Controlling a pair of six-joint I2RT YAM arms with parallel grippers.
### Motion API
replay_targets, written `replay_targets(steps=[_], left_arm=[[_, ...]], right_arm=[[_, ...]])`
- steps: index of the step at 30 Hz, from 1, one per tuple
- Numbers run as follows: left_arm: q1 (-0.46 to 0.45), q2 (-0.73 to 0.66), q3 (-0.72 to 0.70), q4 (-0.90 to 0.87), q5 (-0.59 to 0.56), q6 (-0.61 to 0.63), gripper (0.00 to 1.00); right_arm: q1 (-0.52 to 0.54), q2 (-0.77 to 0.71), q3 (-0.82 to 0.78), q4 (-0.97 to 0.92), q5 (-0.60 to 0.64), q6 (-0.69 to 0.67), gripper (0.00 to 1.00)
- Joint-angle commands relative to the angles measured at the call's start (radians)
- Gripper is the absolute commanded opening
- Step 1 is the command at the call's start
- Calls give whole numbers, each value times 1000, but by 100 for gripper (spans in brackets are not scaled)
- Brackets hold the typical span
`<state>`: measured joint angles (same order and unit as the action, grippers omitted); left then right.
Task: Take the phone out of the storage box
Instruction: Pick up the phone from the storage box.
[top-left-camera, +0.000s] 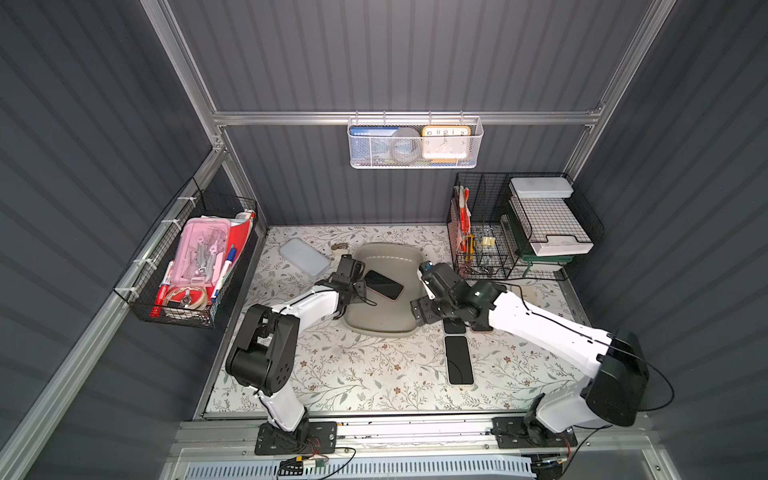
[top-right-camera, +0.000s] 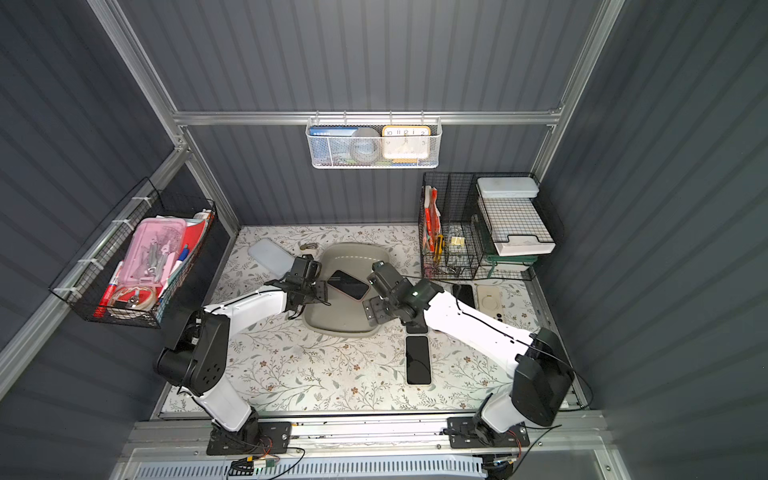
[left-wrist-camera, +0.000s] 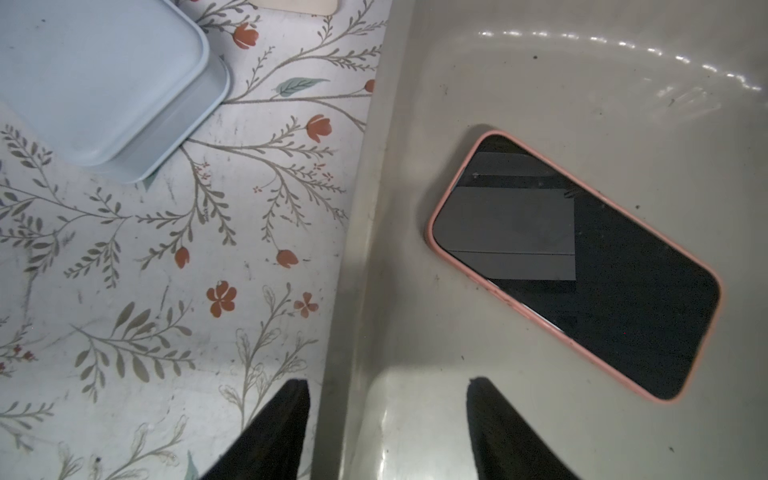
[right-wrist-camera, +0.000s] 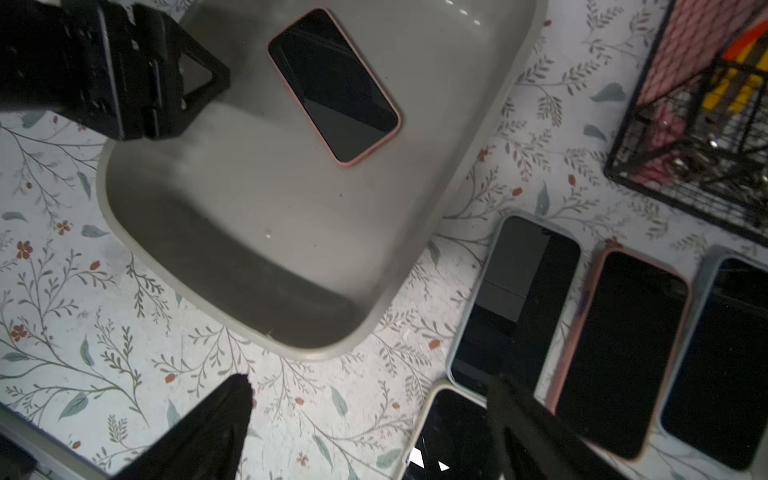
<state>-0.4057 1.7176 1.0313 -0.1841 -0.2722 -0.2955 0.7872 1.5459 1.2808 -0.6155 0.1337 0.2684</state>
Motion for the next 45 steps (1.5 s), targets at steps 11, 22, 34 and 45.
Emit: replay_targets(steps=[11, 22, 34, 45], left_arm=[[4, 18, 3, -32, -15, 7, 40], [3, 28, 15, -44, -17, 8, 15], [4, 43, 47, -52, -17, 8, 0], [4, 55, 70, -70, -28, 14, 0]], right_arm=[[-126, 296, 237, 102, -370, -326, 83], [-180, 537, 429, -43, -526, -569, 88], [-191, 666, 517, -29, -408, -698, 94], [-203, 789, 638, 59, -341, -703, 94]])
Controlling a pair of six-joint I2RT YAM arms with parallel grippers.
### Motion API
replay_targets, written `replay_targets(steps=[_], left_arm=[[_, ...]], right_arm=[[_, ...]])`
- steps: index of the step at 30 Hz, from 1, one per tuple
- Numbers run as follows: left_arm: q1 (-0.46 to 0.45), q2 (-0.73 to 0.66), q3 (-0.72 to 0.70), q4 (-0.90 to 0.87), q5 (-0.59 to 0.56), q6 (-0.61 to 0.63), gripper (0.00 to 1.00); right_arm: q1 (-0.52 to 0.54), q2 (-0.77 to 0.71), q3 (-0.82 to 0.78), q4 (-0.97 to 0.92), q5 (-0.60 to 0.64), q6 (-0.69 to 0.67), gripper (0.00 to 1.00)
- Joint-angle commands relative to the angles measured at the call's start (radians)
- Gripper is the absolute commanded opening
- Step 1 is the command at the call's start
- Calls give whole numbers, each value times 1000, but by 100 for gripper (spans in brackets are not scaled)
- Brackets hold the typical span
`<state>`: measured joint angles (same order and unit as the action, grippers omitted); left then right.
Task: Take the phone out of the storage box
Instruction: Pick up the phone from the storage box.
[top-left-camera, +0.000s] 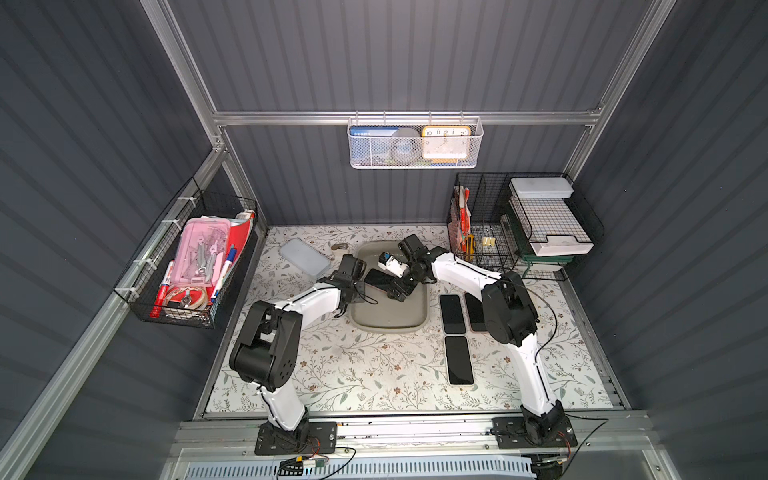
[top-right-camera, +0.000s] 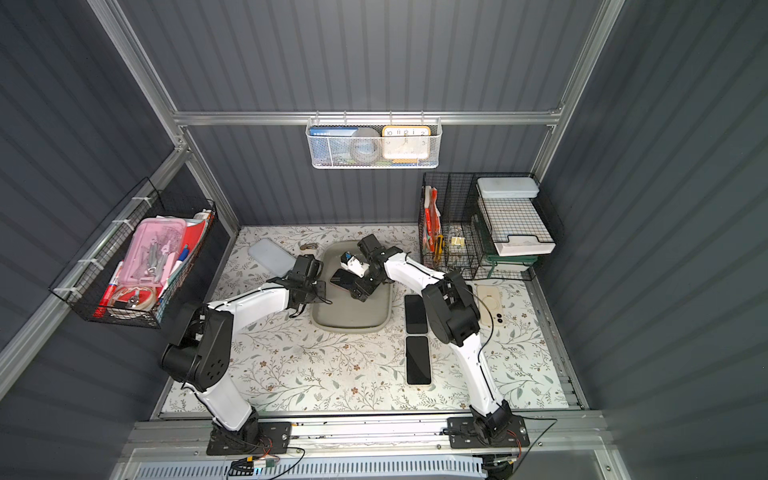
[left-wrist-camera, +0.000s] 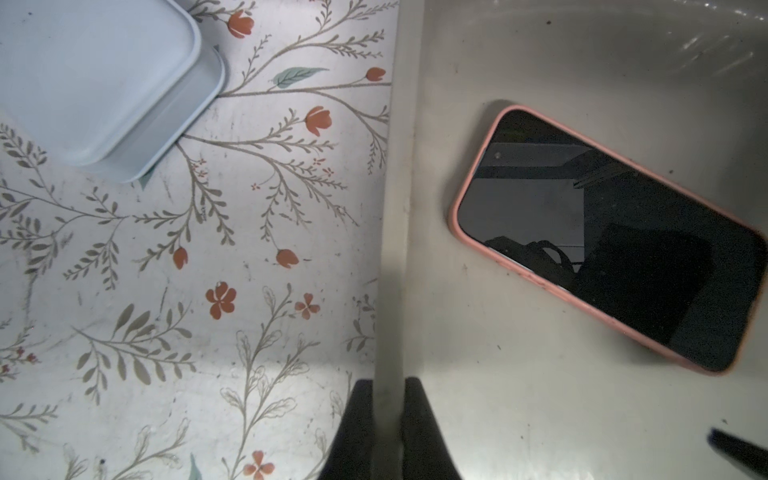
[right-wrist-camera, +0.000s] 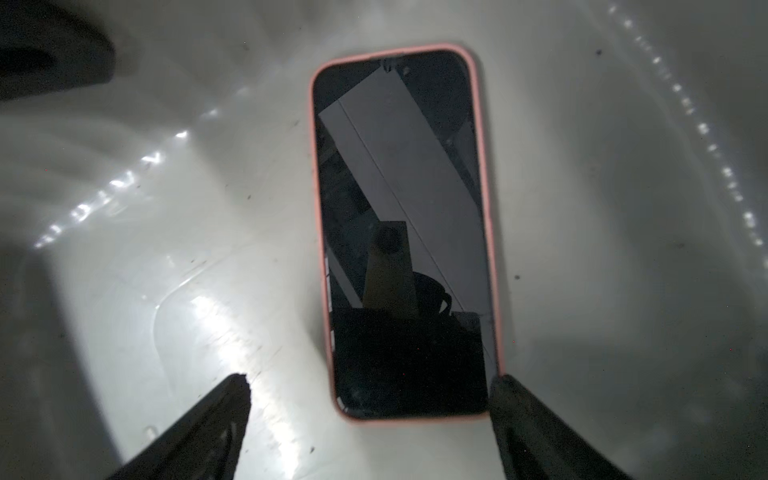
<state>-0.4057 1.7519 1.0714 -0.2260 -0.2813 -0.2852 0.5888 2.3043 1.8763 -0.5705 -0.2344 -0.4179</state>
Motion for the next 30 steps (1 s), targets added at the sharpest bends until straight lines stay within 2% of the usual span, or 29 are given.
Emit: replay_targets(steps=[1, 14, 26, 30], left_arm=[[4, 24, 33, -31, -21, 3, 0], [4, 31, 53, -38, -19, 16, 0], [3, 29, 61, -43, -24, 21, 0], [4, 32, 65, -44, -21, 19, 0]], right_arm=[[-5, 46, 60, 7, 31, -18, 94], [-6, 145, 139, -74, 48, -23, 90], [-9, 148, 132, -112, 70, -1, 59], [-9, 123, 133, -105, 58, -1, 54]])
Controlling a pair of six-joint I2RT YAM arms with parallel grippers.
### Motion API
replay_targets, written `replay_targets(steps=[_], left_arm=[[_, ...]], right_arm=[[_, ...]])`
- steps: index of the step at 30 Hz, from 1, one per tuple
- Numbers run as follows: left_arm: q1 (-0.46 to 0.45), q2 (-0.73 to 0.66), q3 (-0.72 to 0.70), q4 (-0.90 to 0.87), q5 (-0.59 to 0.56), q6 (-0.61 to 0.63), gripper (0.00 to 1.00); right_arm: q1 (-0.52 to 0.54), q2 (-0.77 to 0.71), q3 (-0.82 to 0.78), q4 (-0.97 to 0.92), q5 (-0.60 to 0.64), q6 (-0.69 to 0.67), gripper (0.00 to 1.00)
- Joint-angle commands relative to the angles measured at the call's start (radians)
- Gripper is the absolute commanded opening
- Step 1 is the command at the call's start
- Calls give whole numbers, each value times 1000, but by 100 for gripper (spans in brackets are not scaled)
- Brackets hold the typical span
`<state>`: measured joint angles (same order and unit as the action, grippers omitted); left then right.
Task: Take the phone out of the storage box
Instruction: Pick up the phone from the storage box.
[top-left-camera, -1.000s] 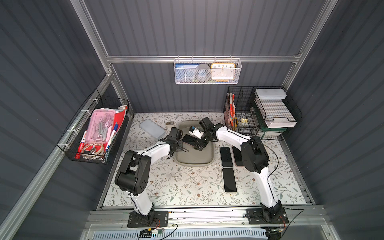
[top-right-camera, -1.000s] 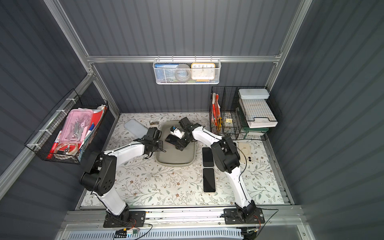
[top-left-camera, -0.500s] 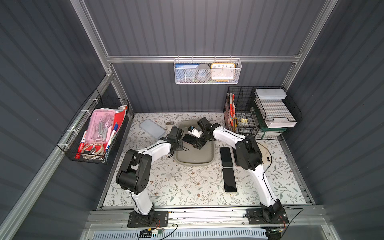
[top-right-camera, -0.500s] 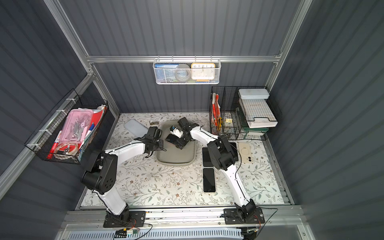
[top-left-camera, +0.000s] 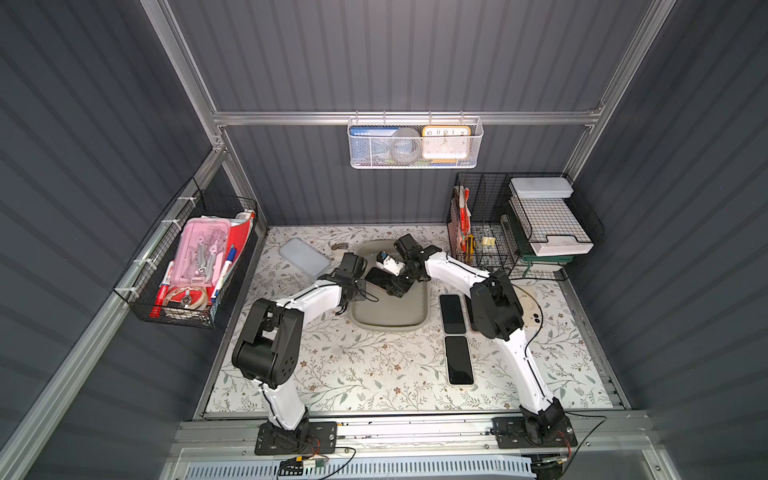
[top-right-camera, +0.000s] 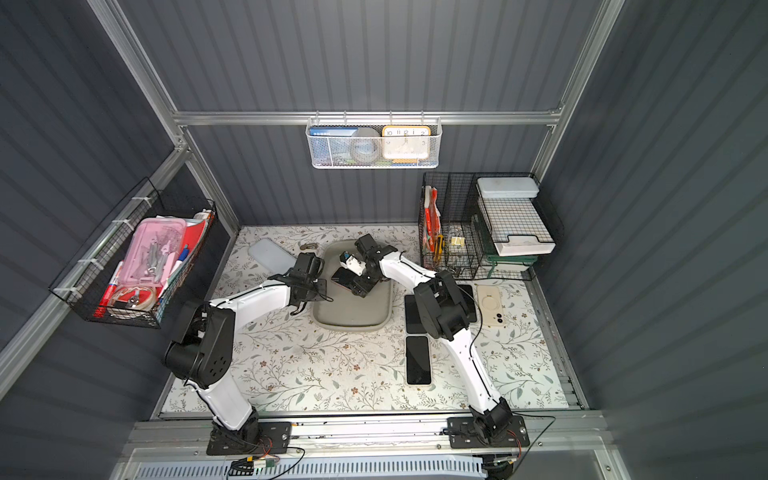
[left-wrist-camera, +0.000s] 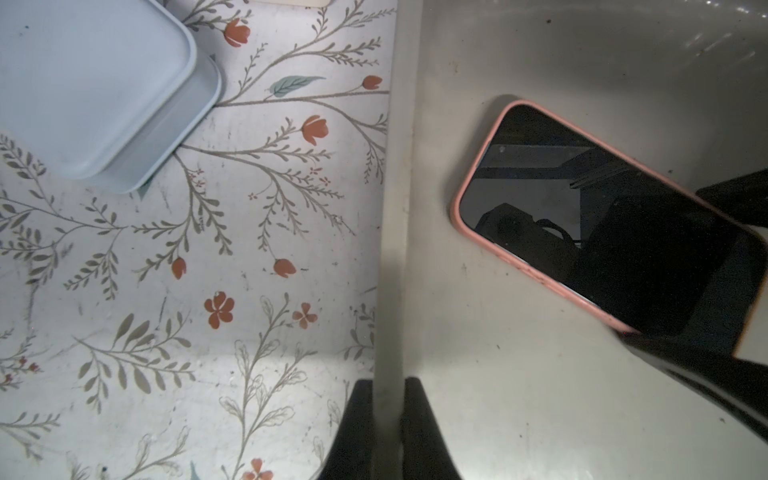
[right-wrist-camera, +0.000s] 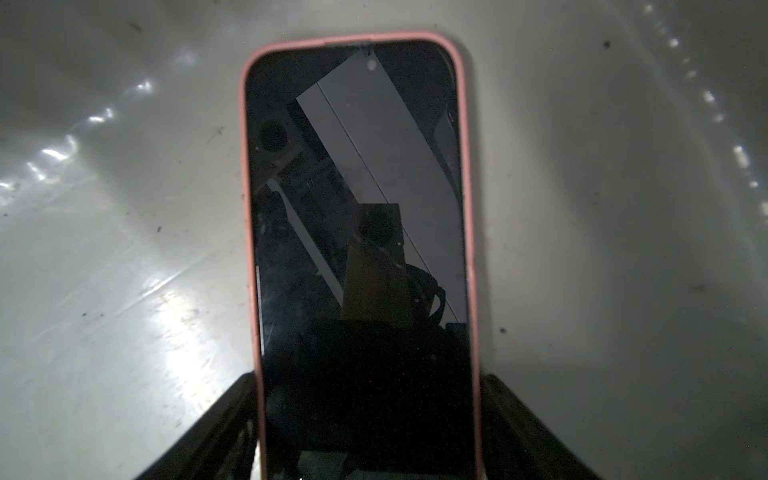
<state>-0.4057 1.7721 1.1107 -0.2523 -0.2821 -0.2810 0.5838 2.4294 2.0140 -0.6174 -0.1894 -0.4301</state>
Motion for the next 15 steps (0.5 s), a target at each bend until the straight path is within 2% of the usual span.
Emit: replay_targets(steps=[1, 7, 15], left_arm=[[4, 11, 26, -18, -21, 14, 0], [4, 9, 28, -15, -24, 3, 0], [4, 1, 31, -6, -14, -7, 0]], right_arm=[[-4, -12, -6, -51, 10, 14, 53], [-5, -102, -48, 19, 1, 58, 48], [-4, -294, -213, 192, -41, 181, 48]])
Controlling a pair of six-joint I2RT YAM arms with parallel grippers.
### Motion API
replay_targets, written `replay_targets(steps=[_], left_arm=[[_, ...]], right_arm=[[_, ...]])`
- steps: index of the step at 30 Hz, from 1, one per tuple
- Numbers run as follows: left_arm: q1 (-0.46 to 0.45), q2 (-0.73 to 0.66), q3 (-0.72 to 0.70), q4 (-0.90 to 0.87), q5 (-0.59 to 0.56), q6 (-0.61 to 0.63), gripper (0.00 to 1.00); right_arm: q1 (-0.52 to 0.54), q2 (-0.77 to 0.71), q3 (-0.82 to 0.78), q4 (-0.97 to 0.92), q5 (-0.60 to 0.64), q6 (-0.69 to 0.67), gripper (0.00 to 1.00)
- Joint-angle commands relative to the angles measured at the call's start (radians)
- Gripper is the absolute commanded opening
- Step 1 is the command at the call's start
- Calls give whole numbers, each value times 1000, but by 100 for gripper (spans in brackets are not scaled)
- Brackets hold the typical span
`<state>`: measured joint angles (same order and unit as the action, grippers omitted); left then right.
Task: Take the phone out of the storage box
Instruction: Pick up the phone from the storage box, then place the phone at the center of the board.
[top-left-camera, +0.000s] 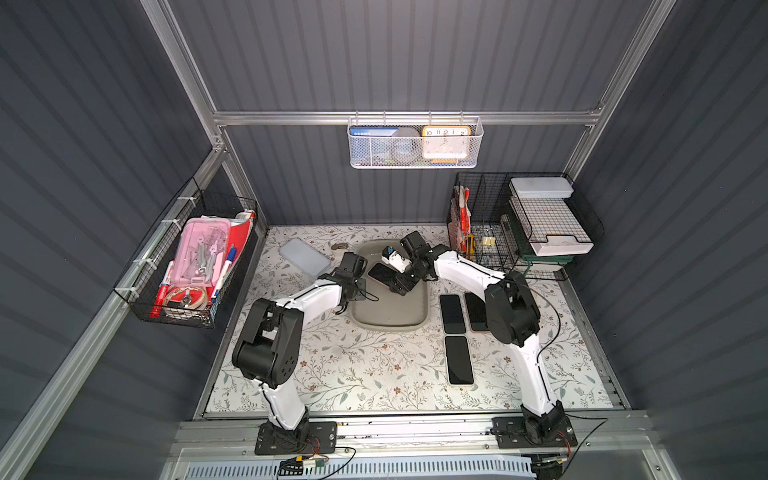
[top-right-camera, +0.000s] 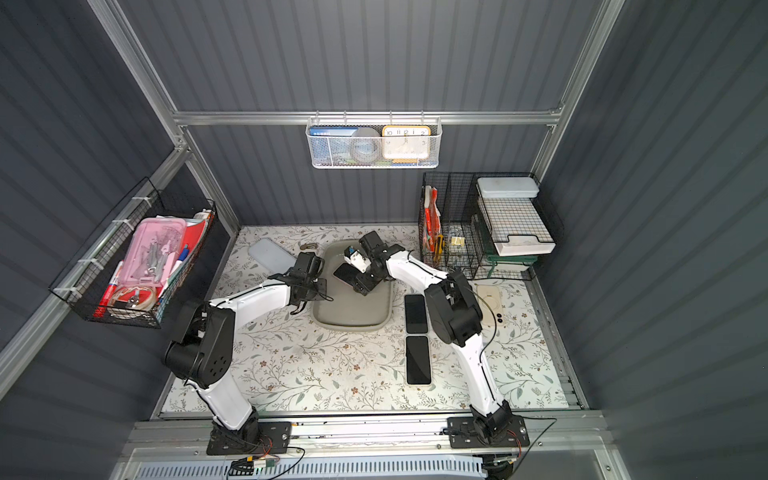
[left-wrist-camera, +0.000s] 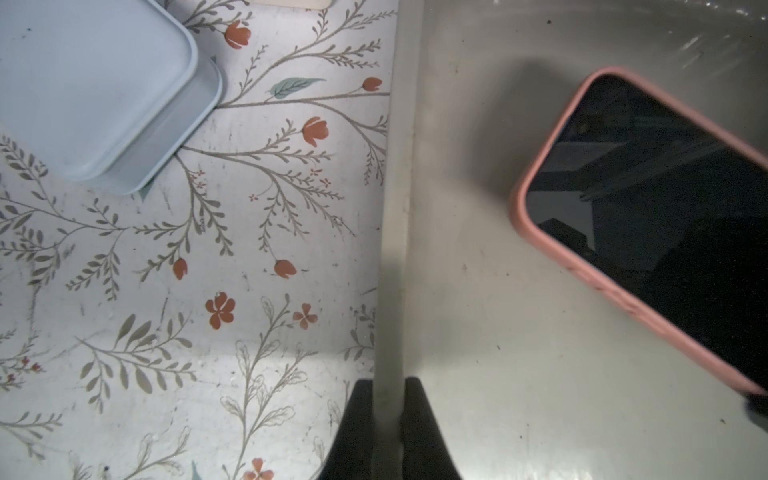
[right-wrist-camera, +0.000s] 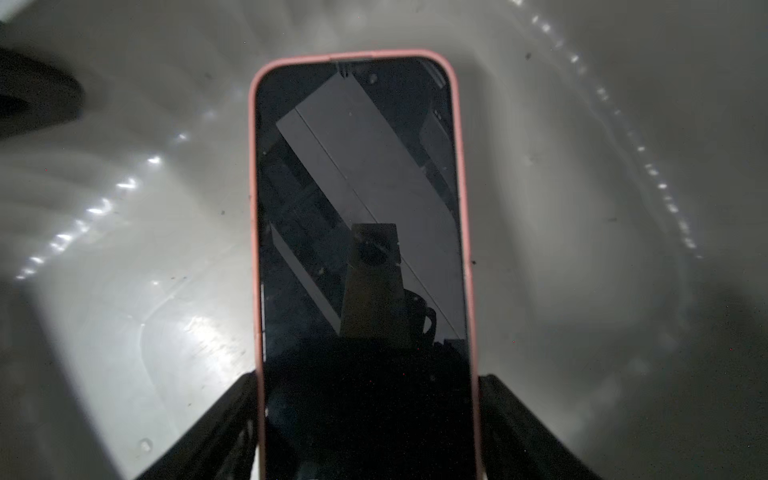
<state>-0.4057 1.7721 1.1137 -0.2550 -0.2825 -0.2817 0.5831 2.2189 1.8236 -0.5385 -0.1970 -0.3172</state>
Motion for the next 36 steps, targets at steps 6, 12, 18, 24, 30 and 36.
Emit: replay_targets(steps=[6, 12, 18, 24, 30, 36], left_arm=[[4, -3, 41, 12, -6, -11, 0], [4, 48, 93, 23, 0, -4, 0], [11, 110, 163, 46, -14, 6, 0], [19, 194, 290, 28, -31, 30, 0], [34, 285, 448, 3, -40, 60, 0], [47, 357, 539, -23, -40, 81, 10]], right_arm=[[-3, -227, -113, 128, 19, 181, 48], [-3, -404, -248, 90, 142, 345, 49], [-2, -592, -414, 21, 191, 480, 50], [4, -794, -573, -6, 200, 576, 49], [45, -932, -677, -50, 239, 621, 49], [75, -983, -710, -88, 255, 656, 49]])
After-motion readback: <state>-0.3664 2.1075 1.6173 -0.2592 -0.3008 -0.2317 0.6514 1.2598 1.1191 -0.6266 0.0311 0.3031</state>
